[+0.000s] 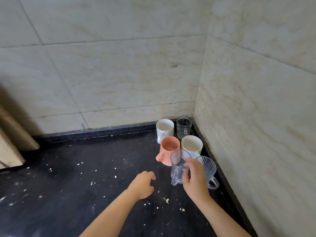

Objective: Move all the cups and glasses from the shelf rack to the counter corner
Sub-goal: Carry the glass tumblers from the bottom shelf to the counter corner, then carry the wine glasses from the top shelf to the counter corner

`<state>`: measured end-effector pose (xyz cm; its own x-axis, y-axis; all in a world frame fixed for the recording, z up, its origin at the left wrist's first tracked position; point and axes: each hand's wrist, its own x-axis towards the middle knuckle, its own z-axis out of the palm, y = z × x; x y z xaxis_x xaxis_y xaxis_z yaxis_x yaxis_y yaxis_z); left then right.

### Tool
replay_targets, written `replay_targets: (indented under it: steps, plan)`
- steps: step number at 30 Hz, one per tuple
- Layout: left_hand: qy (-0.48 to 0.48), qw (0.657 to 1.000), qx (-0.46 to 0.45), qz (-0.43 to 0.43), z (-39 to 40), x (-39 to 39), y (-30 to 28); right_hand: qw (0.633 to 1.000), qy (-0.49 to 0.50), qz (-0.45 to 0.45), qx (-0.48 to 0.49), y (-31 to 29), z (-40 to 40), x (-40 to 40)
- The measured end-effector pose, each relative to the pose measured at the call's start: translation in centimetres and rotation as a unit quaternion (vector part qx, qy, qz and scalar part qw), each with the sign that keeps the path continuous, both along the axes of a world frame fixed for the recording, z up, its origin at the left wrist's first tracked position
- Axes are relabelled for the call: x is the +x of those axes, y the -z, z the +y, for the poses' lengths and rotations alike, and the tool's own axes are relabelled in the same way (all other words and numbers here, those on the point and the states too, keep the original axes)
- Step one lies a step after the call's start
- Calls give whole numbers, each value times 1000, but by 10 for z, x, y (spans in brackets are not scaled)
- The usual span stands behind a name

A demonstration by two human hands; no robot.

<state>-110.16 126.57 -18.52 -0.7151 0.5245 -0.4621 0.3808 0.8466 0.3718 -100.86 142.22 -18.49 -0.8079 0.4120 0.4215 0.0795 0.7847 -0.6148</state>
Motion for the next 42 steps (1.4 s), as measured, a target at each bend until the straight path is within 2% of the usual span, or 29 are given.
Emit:
replay_targets:
  steps: [5, 9, 12, 18, 21, 26, 30, 36, 40, 42]
  plan:
    - [-89, 980, -111, 137, -104, 13, -49, 983, -163, -84, 23, -27, -84, -22]
    - [-181, 941, -166, 232, -210, 66, -93, 947, -286, -108, 97, -62, -187, -14]
    - [-242, 909, -204, 273, -284, 123, -116, 912, -359, -132, 146, -81, -270, 10]
    - [-398, 836, -226, 302, -426, 273, -141, 827, -506, -121, 212, -121, -442, 98]
    - [-467, 800, -243, 288, -480, 346, -151, 791, -557, -89, 238, -134, -517, 144]
    - [-574, 717, -297, 262, -568, 464, -159, 713, -652, -45, 253, -147, -642, 236]
    - [-642, 651, -322, 245, -641, 539, -164, 662, -704, 16, 256, -156, -739, 296]
    - [-718, 557, -356, 216, -766, 629, -188, 594, -767, 54, 237, -183, -895, 380]
    - [-745, 515, -367, 211, -833, 682, -216, 562, -795, 65, 216, -211, -977, 431]
    - [-770, 472, -375, 212, -874, 725, -231, 530, -817, 88, 206, -225, -1035, 474]
